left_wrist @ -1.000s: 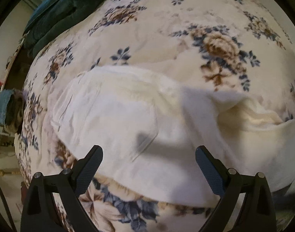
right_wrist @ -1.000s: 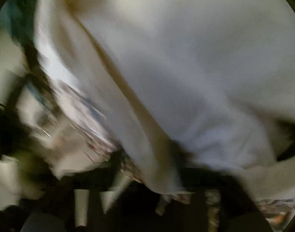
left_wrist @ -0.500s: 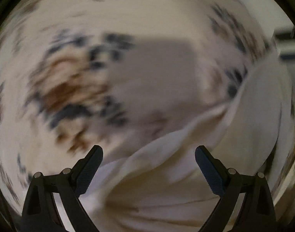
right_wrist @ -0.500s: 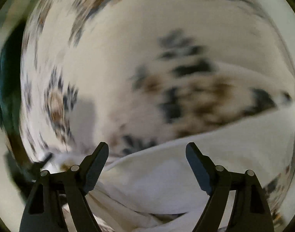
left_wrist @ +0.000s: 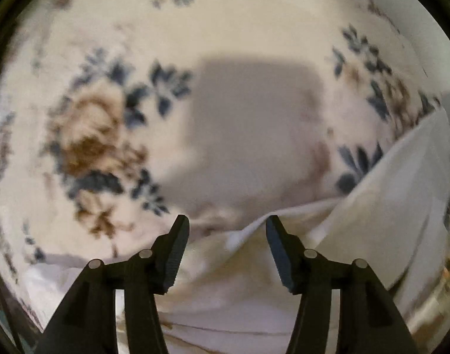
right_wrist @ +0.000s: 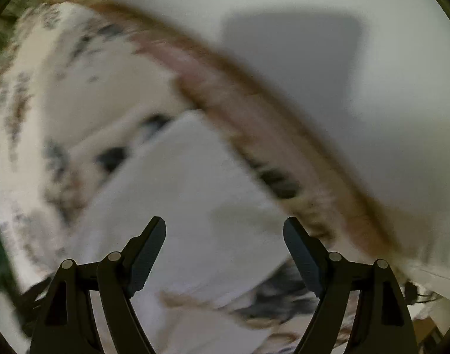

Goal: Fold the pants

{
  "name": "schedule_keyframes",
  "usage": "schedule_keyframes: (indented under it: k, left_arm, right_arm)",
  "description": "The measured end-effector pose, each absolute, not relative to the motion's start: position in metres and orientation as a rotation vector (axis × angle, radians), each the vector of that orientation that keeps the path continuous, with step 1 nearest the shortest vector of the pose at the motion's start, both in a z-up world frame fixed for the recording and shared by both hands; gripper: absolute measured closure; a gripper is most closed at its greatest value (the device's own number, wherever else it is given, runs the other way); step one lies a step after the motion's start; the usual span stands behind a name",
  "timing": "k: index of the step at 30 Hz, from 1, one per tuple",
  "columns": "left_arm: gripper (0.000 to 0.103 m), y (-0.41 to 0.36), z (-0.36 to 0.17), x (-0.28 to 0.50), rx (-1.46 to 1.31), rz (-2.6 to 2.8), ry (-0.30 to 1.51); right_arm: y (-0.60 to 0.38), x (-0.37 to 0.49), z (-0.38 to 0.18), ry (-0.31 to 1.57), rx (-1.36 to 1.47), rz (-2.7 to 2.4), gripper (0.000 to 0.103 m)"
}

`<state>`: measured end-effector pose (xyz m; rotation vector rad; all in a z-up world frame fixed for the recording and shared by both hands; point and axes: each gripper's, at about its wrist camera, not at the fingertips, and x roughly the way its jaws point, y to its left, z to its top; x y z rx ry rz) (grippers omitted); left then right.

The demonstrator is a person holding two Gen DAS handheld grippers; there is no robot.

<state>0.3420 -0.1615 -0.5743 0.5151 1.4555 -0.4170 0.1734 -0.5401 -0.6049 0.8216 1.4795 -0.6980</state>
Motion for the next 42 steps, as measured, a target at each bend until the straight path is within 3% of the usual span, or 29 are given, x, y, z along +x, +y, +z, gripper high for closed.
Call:
schedule_keyframes:
  k: [4, 5, 6, 8, 9, 13, 15, 17, 18, 20, 21, 23, 27, 32, 34, 35, 36, 39, 42]
  left_arm:
    - [0.046, -0.156, -0.548, 0.334, 0.46, -0.331, 1.335]
    - [0.045, -0.152, -0.543, 0.333, 0.426, -0.313, 1.325]
    - [0.045, -0.149, -0.539, 0.335, 0.407, -0.295, 1.32]
    - [0.045, -0.135, -0.528, 0.34, 0.349, -0.243, 1.321]
    - [0.045, -0.129, -0.528, 0.337, 0.325, -0.232, 1.324]
    - [0.045, -0.114, -0.52, 0.329, 0.285, -0.192, 1.338]
    - [0.044, -0.112, -0.521, 0.327, 0.294, -0.184, 1.346]
    - [0.044, -0.111, -0.523, 0.325, 0.302, -0.186, 1.358]
    - [0.044, -0.111, -0.526, 0.324, 0.305, -0.187, 1.364]
    - [0.044, -0.114, -0.527, 0.321, 0.323, -0.194, 1.361]
    - [0.044, -0.117, -0.528, 0.319, 0.333, -0.201, 1.359]
    - [0.044, -0.12, -0.529, 0.317, 0.338, -0.209, 1.359]
    - [0.044, -0.135, -0.535, 0.311, 0.333, -0.247, 1.394]
    - [0.044, -0.157, -0.544, 0.298, 0.372, -0.285, 1.416]
    - [0.044, -0.163, -0.546, 0.294, 0.39, -0.296, 1.418]
    - [0.044, -0.164, -0.546, 0.293, 0.394, -0.299, 1.418]
    - [0.044, -0.164, -0.546, 0.292, 0.399, -0.3, 1.418]
    - [0.044, -0.161, -0.548, 0.292, 0.404, -0.293, 1.42]
    - [0.044, -0.156, -0.551, 0.295, 0.397, -0.276, 1.434]
  right_arm:
    - [-0.55, 0.138, -0.636, 1.441, 1.056, -0.712, 0.022]
    - [-0.551, 0.131, -0.643, 1.427, 1.109, -0.708, 0.041]
    - [-0.55, 0.128, -0.645, 1.41, 1.116, -0.703, 0.074]
    - [-0.541, 0.135, -0.626, 1.394, 0.99, -0.672, 0.091]
    - [-0.532, 0.137, -0.603, 1.36, 0.892, -0.643, 0.093]
    - [-0.519, 0.09, -0.536, 1.235, 0.805, -0.632, 0.093]
    - [-0.519, 0.047, -0.558, 1.317, 0.915, -0.672, 0.091]
    - [-0.51, 0.017, -0.609, 1.525, 1.068, -0.616, 0.087]
    - [-0.507, 0.009, -0.621, 1.558, 1.122, -0.6, 0.076]
    - [-0.509, 0.002, -0.619, 1.535, 1.148, -0.617, 0.065]
    - [-0.514, 0.003, -0.608, 1.487, 1.129, -0.626, 0.048]
    - [-0.523, 0.008, -0.582, 1.376, 1.103, -0.656, 0.031]
    - [-0.565, 0.043, -0.553, 1.278, 1.037, -0.619, 0.031]
    - [-0.567, 0.091, -0.611, 1.492, 1.008, -0.483, 0.031]
    - [-0.562, 0.098, -0.626, 1.526, 0.996, -0.459, 0.04]
    - [-0.559, 0.1, -0.626, 1.513, 1.003, -0.446, 0.058]
    - [-0.557, 0.101, -0.621, 1.484, 1.004, -0.44, 0.068]
    - [-0.549, 0.103, -0.602, 1.375, 1.043, -0.384, 0.076]
    - [-0.547, 0.105, -0.601, 1.385, 1.033, -0.373, 0.077]
